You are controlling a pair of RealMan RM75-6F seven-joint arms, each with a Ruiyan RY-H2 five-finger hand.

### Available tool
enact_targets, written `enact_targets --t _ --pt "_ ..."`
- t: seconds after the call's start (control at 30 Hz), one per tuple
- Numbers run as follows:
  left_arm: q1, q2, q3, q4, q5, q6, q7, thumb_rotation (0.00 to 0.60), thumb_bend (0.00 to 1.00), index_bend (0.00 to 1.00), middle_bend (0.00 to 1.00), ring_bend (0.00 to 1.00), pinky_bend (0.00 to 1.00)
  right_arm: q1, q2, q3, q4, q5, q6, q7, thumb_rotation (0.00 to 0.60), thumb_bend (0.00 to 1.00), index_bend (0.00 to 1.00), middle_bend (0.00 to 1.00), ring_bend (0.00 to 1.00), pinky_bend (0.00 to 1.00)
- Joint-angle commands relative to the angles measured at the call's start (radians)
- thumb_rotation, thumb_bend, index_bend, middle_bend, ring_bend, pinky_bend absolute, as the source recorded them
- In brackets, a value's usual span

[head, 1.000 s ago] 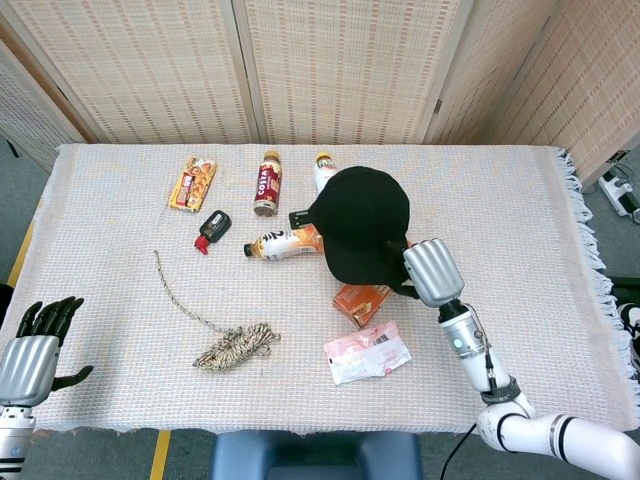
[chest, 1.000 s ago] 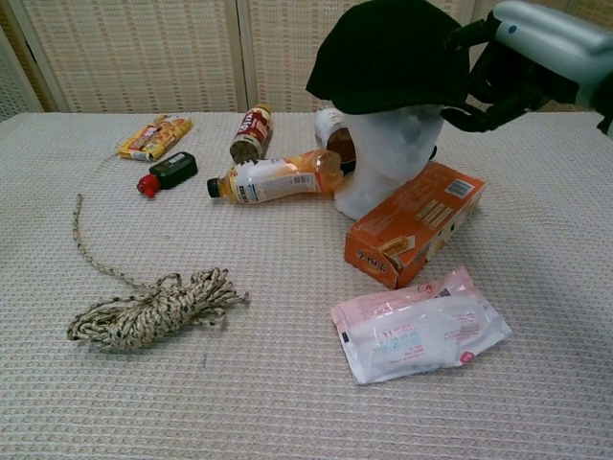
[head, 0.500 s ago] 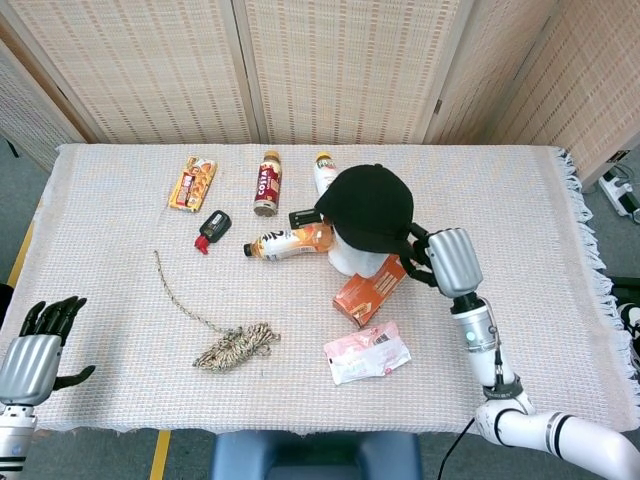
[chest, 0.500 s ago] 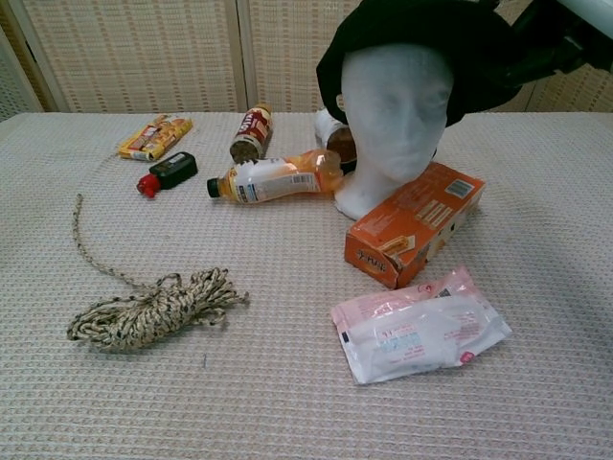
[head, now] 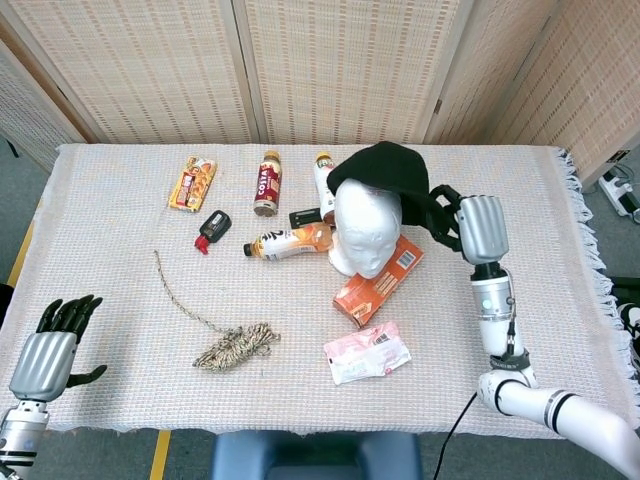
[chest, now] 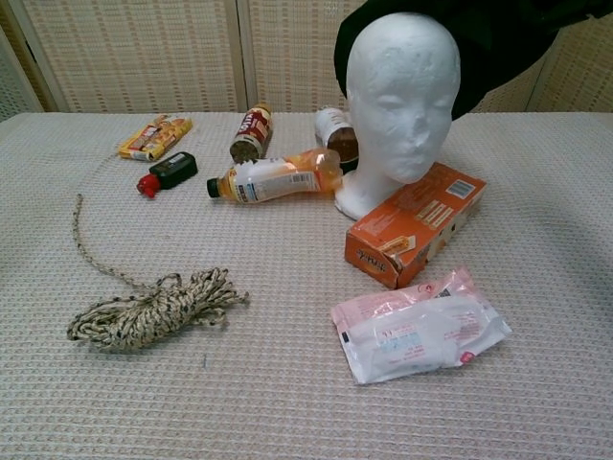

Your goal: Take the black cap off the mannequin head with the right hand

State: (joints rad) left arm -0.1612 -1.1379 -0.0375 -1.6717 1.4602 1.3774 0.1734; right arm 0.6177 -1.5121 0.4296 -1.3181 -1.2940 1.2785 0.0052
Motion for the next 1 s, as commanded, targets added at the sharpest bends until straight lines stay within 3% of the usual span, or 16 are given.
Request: enact_targets --t 0.03,0.3,0.73,1.0 --pt "-0.003 0.000 0.000 -0.004 -0.001 -0.003 0.004 0.600 0.06 0.12 0.12 0.12 0.10 0.022 0.008 0.018 0.049 0.025 -0.025 0.007 0.600 0.85 0.71 0.98 1.00 1.00" --pt "-0.008 0.003 0.001 -0.014 -0.006 -0.008 0.015 0.600 0.06 0.12 0.11 0.12 0.10 0.058 0.033 0.023 0.160 0.050 -0.084 0.019 0.600 0.85 0.71 0.98 1.00 1.00" --pt "-0.015 -0.011 0.011 -0.019 0.004 -0.017 0.013 0.600 0.06 0.12 0.11 0.12 0.10 -0.039 0.146 -0.099 0.131 0.031 -0.107 0.005 0.600 0.85 0.71 0.98 1.00 1.00" --pt "-0.014 -0.013 0.017 -0.025 0.004 -0.019 0.016 0.600 0.06 0.12 0.11 0.12 0.10 -0.089 0.161 -0.184 0.130 0.018 -0.147 0.016 0.600 0.85 0.71 0.98 1.00 1.00"
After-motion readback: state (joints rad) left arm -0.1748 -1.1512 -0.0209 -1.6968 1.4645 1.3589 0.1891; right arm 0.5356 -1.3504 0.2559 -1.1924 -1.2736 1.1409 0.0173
